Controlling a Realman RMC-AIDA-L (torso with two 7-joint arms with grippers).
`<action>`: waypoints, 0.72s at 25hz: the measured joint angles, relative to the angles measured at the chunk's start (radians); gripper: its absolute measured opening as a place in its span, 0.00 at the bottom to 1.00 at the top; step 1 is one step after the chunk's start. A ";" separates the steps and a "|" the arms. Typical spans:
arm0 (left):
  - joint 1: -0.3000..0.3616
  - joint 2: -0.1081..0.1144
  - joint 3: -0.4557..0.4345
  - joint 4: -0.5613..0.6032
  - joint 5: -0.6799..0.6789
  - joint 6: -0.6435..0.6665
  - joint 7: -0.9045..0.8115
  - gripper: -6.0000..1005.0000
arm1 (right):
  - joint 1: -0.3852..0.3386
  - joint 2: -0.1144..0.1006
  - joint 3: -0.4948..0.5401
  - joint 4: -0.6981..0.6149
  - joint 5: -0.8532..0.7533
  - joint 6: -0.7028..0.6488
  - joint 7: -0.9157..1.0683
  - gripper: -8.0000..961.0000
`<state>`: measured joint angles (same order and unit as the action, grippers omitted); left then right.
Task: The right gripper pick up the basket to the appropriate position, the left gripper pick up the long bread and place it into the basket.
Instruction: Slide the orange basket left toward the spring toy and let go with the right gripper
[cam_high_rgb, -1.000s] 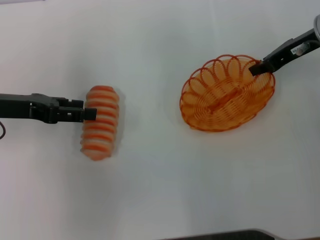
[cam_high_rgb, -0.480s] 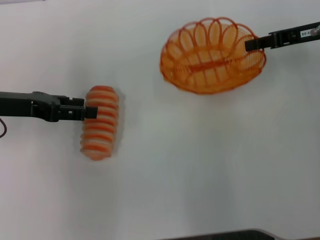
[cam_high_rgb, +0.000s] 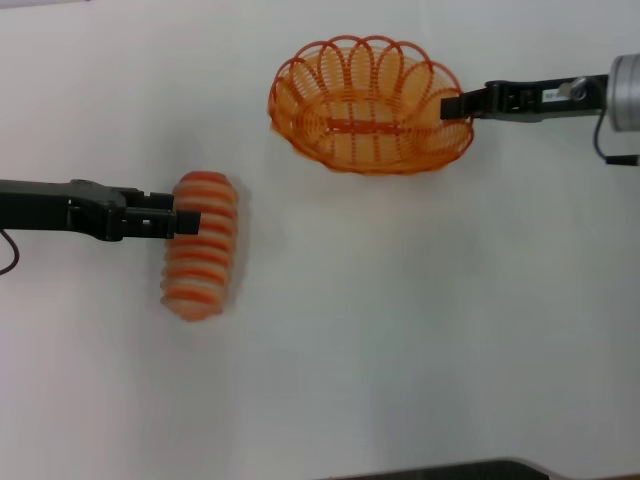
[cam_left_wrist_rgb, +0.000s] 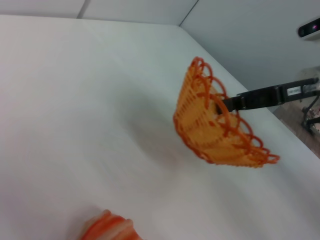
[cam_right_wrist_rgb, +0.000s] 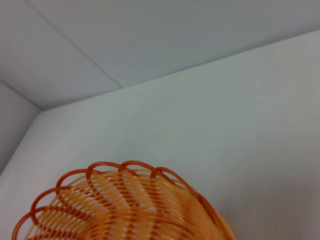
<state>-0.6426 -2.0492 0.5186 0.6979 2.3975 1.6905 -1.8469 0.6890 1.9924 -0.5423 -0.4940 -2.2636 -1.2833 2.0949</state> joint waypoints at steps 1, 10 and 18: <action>0.000 0.000 0.000 0.000 0.000 0.000 0.000 0.69 | -0.002 0.009 -0.001 0.002 0.003 0.014 0.003 0.11; -0.001 0.000 0.001 0.000 0.000 -0.004 0.001 0.69 | 0.009 0.033 -0.064 0.052 0.000 0.101 0.004 0.15; 0.002 -0.005 0.006 -0.002 0.000 -0.014 0.002 0.69 | 0.008 0.035 -0.090 0.054 0.000 0.111 0.028 0.19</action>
<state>-0.6401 -2.0540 0.5246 0.6964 2.3976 1.6766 -1.8444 0.6974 2.0278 -0.6320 -0.4403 -2.2634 -1.1725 2.1230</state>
